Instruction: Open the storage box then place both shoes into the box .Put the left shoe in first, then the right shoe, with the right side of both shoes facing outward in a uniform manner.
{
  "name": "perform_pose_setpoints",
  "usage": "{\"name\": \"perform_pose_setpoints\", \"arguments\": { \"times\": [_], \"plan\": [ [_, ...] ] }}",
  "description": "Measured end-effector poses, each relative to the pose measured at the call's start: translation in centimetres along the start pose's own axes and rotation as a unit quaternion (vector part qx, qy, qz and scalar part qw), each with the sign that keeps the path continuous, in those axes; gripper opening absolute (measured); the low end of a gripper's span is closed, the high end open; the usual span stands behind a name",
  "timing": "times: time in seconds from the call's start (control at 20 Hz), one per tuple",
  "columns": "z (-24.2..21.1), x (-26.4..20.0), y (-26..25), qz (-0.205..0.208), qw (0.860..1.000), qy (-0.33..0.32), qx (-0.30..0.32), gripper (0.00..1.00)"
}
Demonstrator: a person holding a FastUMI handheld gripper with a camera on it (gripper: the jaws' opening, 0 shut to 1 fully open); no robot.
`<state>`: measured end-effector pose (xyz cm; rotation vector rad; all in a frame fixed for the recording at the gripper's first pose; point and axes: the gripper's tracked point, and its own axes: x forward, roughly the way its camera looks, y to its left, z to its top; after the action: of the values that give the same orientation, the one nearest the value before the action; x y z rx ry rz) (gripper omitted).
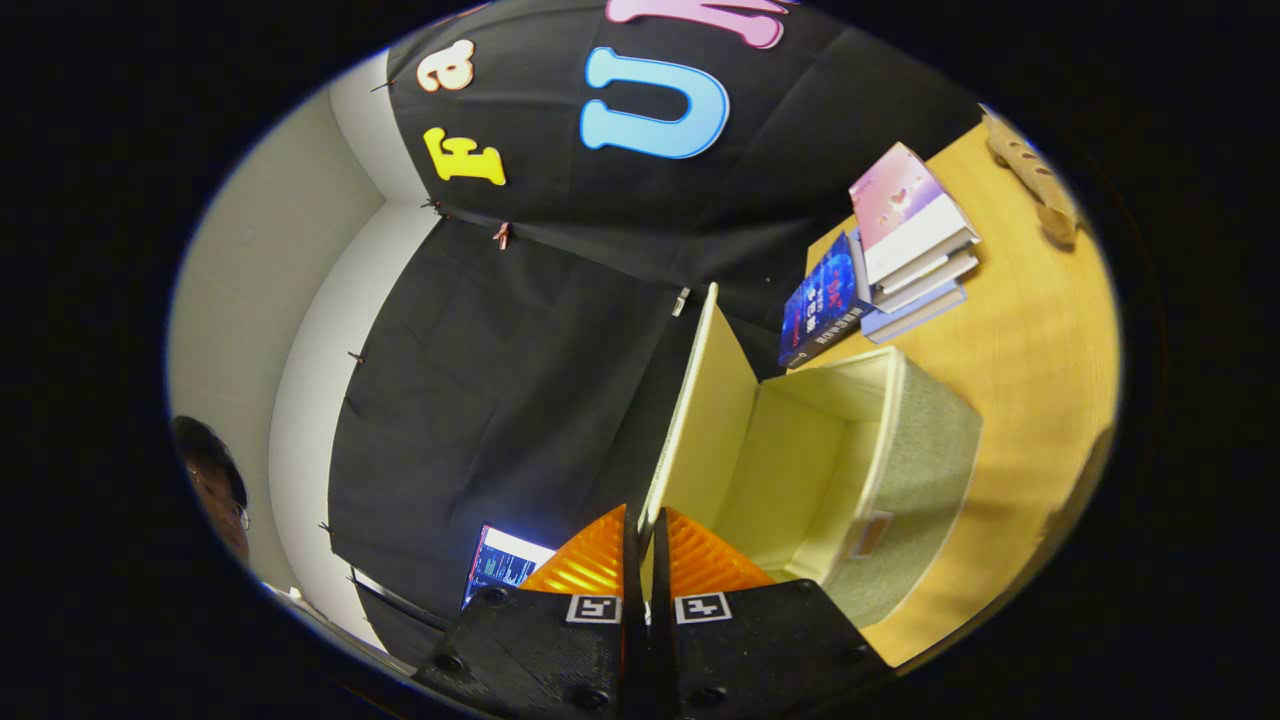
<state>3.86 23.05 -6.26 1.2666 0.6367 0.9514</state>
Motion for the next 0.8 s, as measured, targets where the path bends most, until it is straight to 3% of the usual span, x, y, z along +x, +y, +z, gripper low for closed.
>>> {"name": "perform_pose_setpoints", "arguments": {
  "times": [0.8],
  "plan": [
    [-1.6,12.7,6.7,0.025,1.0,0.006,-0.016,0.05]
  ]
}}
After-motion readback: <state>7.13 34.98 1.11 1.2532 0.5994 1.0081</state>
